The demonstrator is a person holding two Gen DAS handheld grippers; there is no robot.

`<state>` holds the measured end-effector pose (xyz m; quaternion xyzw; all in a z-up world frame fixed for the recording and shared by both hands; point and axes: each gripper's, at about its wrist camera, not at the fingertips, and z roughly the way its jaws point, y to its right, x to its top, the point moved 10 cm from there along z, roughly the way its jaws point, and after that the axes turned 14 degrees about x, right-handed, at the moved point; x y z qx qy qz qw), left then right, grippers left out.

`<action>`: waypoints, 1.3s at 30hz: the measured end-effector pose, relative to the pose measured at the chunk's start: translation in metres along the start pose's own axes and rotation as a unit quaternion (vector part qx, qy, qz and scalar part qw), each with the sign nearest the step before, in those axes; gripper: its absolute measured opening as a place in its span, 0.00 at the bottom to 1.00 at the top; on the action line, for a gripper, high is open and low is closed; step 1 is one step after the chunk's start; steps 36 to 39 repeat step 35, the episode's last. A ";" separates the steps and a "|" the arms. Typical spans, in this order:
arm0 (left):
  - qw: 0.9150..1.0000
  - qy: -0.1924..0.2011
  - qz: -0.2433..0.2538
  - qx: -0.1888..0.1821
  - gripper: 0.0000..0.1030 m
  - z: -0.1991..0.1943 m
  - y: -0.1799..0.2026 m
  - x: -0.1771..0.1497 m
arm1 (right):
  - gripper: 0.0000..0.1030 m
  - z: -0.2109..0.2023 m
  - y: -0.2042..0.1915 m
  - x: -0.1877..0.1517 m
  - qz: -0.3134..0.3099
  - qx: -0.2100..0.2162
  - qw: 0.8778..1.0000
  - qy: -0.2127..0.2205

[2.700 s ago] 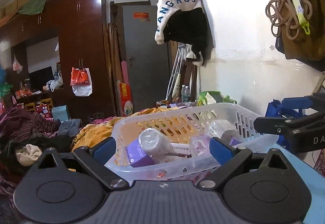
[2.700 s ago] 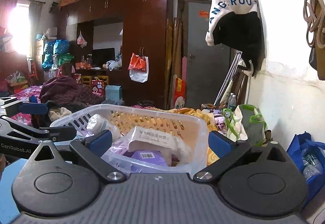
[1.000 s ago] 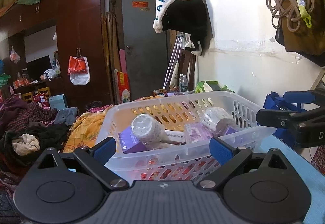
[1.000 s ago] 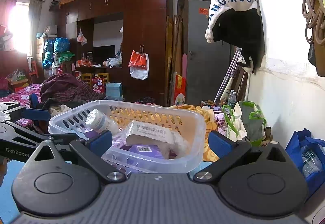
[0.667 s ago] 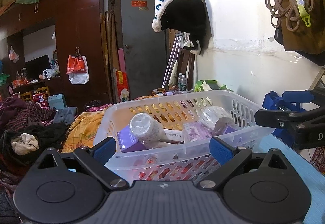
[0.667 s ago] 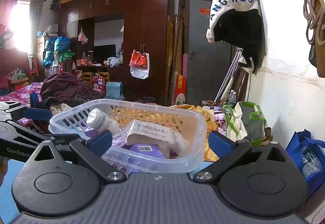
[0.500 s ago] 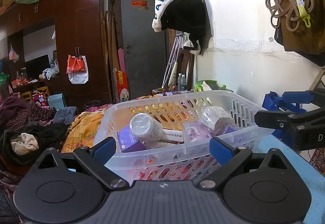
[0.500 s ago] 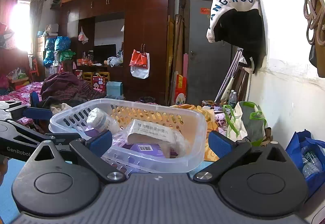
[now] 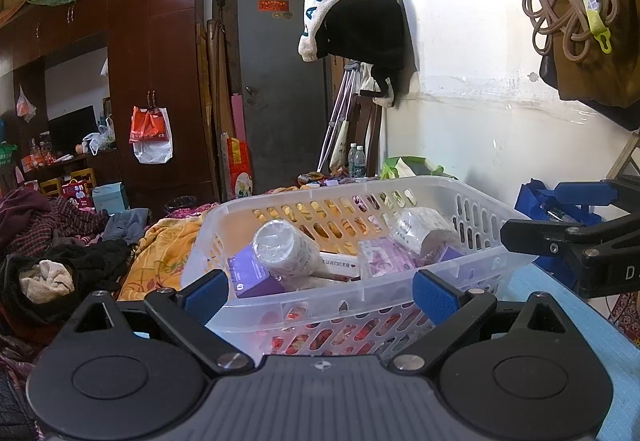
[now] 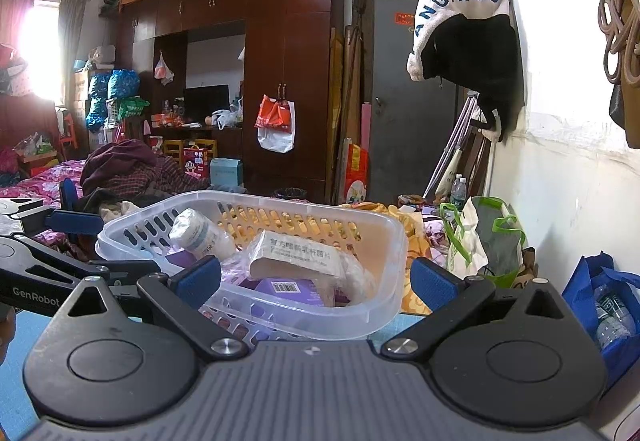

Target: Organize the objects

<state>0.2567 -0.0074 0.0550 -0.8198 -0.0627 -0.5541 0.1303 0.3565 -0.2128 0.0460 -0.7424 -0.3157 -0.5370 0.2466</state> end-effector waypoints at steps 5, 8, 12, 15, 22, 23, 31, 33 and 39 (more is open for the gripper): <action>1.000 -0.001 0.000 -0.001 0.97 0.000 0.000 -0.001 | 1.00 0.000 0.000 -0.001 0.000 0.000 1.000 -0.001; 1.000 -0.001 -0.001 -0.001 0.97 0.000 0.000 -0.001 | 1.00 0.000 0.000 -0.002 -0.001 0.001 1.000 -0.001; 1.000 -0.002 -0.001 -0.002 0.97 0.001 0.001 -0.001 | 1.00 0.000 0.000 -0.002 -0.001 0.001 1.000 -0.002; 1.000 -0.002 -0.001 -0.002 0.97 0.001 0.001 -0.001 | 1.00 0.000 0.000 -0.002 -0.001 0.000 1.000 -0.002; 1.000 -0.003 -0.002 -0.002 0.97 0.002 0.001 -0.002 | 1.00 0.001 0.000 -0.004 -0.002 0.001 1.000 -0.003; 1.000 -0.003 -0.002 -0.003 0.97 0.002 0.001 -0.002 | 1.00 0.001 0.000 -0.004 -0.002 0.001 1.000 -0.003; 1.000 -0.003 0.000 -0.008 0.97 0.002 0.004 -0.005 | 1.00 0.001 0.000 -0.005 -0.003 0.001 1.000 -0.004; 1.000 -0.003 -0.001 -0.009 0.97 0.002 0.005 -0.005 | 1.00 0.001 0.000 -0.005 -0.004 0.001 1.000 -0.004; 1.000 -0.003 -0.005 -0.008 0.97 0.002 0.004 -0.005 | 1.00 0.002 0.000 -0.006 -0.005 0.002 1.000 -0.005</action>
